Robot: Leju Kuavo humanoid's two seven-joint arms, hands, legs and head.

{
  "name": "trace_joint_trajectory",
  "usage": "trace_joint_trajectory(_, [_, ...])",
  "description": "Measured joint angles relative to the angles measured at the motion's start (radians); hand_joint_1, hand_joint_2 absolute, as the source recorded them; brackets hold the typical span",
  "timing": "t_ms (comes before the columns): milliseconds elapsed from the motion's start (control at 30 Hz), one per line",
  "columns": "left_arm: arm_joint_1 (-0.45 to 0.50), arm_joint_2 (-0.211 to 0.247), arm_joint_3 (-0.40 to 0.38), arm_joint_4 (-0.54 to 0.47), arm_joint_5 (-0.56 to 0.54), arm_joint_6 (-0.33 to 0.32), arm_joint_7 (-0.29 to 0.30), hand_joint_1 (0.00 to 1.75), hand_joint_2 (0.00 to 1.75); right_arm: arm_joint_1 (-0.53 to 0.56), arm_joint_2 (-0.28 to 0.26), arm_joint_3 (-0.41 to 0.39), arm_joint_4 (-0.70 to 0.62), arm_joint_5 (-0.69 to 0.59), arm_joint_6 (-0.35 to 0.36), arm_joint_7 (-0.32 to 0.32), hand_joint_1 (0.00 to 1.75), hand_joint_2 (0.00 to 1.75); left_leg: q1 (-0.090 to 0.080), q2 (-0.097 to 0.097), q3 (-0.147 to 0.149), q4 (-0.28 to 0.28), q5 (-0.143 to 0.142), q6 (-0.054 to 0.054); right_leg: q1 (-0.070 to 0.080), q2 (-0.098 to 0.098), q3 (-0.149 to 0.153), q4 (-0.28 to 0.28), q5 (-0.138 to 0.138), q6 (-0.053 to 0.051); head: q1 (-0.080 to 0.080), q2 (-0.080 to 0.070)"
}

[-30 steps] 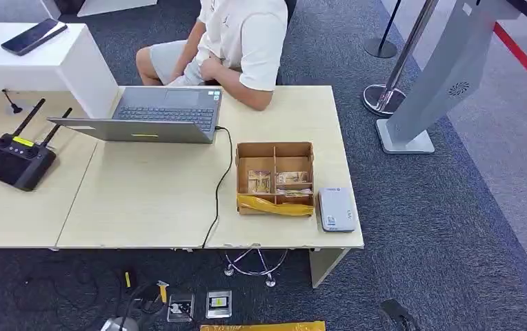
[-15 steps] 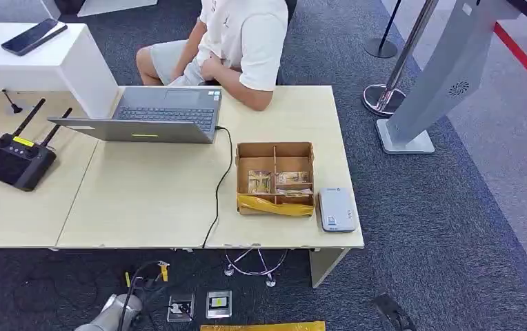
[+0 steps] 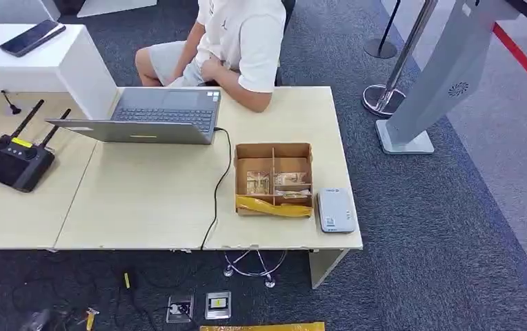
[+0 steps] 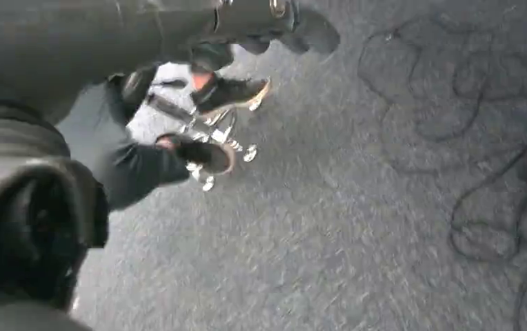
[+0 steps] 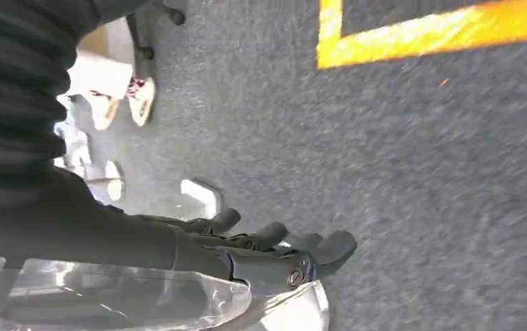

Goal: Pass the card to the sensor for recognition and then transmit it.

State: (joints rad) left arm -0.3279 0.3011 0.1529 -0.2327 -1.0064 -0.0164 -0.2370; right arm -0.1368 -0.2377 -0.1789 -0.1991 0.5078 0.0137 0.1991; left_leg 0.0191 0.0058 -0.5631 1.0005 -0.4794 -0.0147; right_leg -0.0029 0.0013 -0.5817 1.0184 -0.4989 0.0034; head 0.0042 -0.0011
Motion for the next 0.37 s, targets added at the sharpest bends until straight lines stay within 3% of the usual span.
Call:
trace_joint_trajectory(100, [0.024,0.095,-0.041,0.003,-0.031,0.037,-0.099,0.0,0.0,-0.006,0.002,0.0,0.0,0.005,0.01,0.012,0.0,1.75,0.006,0.007,0.001,0.002,-0.001,-0.002,0.006,0.007,0.001,-0.001,0.001,-0.002,0.003,0.0])
trace_joint_trajectory(167, [0.023,0.161,-0.055,0.003,-0.041,0.07,-0.13,0.0,0.0,-0.005,-0.002,0.0,0.0,0.005,0.013,0.014,0.0,1.75,0.004,0.008,0.002,0.002,-0.001,-0.003,0.004,0.008,0.0,0.0,0.001,-0.002,0.001,0.0])
trace_joint_trajectory(267, [0.034,0.218,-0.073,0.004,-0.04,0.104,-0.164,0.0,0.0,-0.005,0.003,0.0,0.0,0.003,0.017,0.012,0.0,1.75,0.003,0.004,0.002,0.002,-0.001,-0.002,0.003,0.005,0.001,0.0,0.0,-0.002,0.0,0.0])
trace_joint_trajectory(367, [0.062,0.245,-0.084,0.007,-0.039,0.132,-0.177,0.0,0.0,-0.005,0.001,-0.004,0.0,-0.003,0.018,0.01,0.0,1.75,0.004,0.003,0.002,0.002,-0.001,-0.002,0.004,0.005,0.001,0.0,0.0,-0.002,0.002,0.0])
